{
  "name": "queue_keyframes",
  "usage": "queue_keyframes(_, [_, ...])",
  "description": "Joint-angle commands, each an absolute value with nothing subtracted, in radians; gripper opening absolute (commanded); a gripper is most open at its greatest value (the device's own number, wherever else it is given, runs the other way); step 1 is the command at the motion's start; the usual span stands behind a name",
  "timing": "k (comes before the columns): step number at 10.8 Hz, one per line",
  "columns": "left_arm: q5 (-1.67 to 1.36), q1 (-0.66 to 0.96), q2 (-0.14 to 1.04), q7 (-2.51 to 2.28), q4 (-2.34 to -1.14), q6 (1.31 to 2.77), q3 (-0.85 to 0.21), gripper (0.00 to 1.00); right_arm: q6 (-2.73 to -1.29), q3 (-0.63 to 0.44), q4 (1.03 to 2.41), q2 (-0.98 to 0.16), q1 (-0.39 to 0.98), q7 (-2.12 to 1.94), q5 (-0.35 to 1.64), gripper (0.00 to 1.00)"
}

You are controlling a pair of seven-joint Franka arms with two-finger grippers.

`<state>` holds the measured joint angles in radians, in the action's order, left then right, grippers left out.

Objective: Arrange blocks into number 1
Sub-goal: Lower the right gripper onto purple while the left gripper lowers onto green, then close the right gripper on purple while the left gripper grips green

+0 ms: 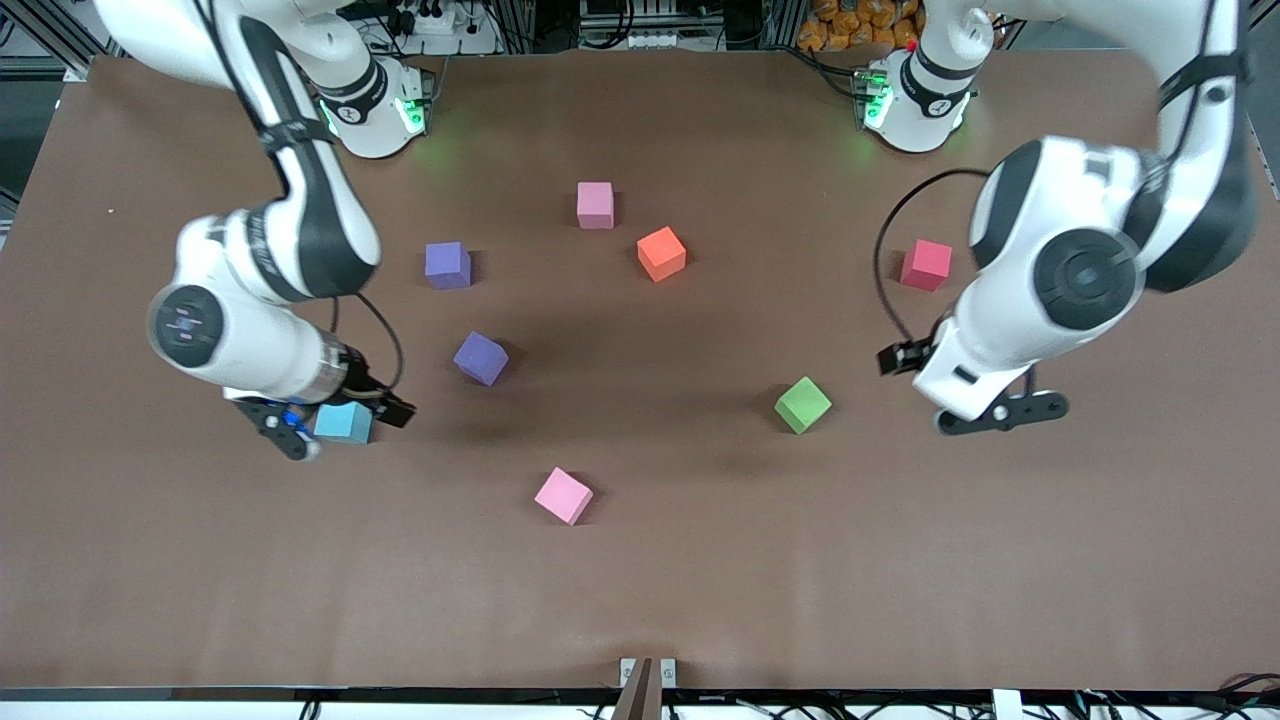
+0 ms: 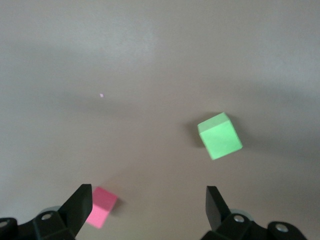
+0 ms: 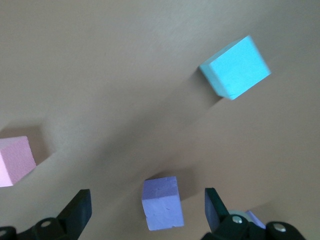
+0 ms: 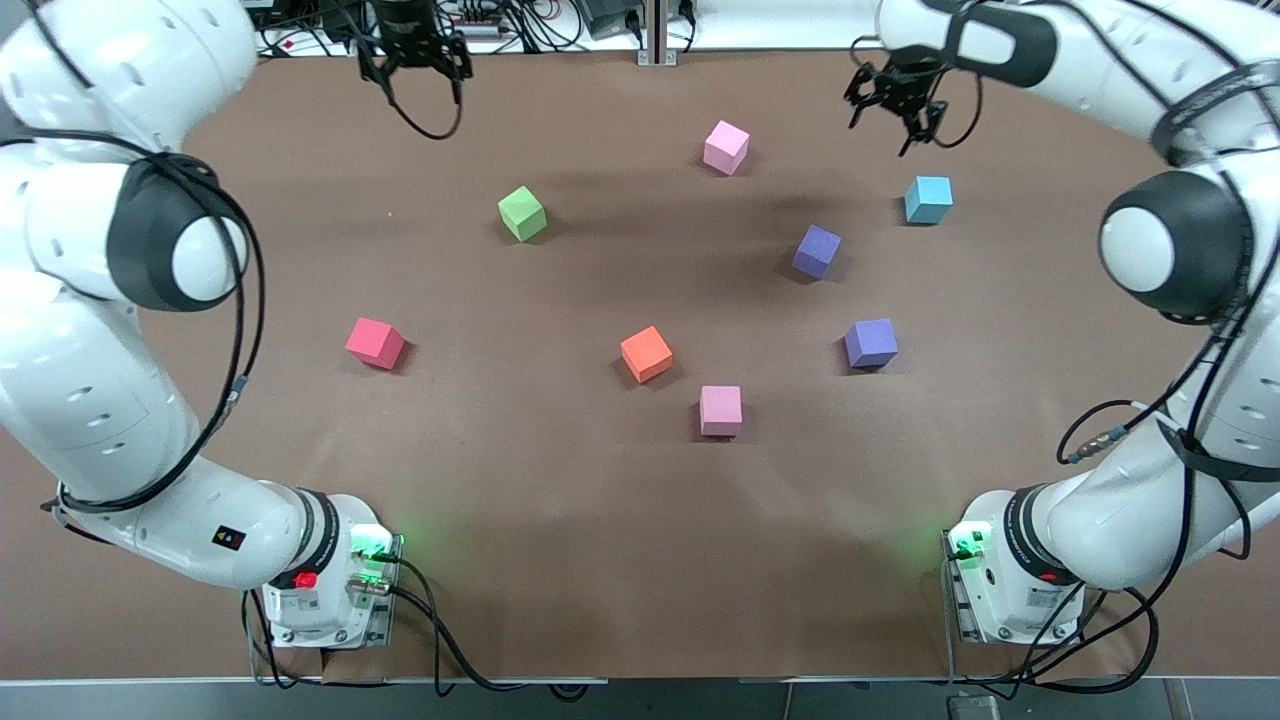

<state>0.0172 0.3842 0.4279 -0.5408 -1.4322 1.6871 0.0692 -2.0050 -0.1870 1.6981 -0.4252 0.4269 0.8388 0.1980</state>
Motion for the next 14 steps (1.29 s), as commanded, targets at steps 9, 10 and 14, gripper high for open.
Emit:
queue_keyframes(9, [-0.006, 0.471, 0.478, -1.087, -1.773, 2.276, 0.052, 1.00, -2.213, -0.187, 1.928, -0.449, 0.543, 0.744, 0.224, 1.00])
queue_keyframes(10, [-0.005, 0.475, 0.503, -1.112, -1.773, 2.279, 0.052, 1.00, -2.221, -0.183, 1.931, -0.457, 0.545, 0.744, 0.254, 1.00])
queue_keyframes(14, [-0.002, 0.497, 0.574, -1.160, -1.773, 2.319, 0.054, 1.00, -2.287, -0.169, 1.988, -0.468, 0.554, 0.714, 0.267, 1.00])
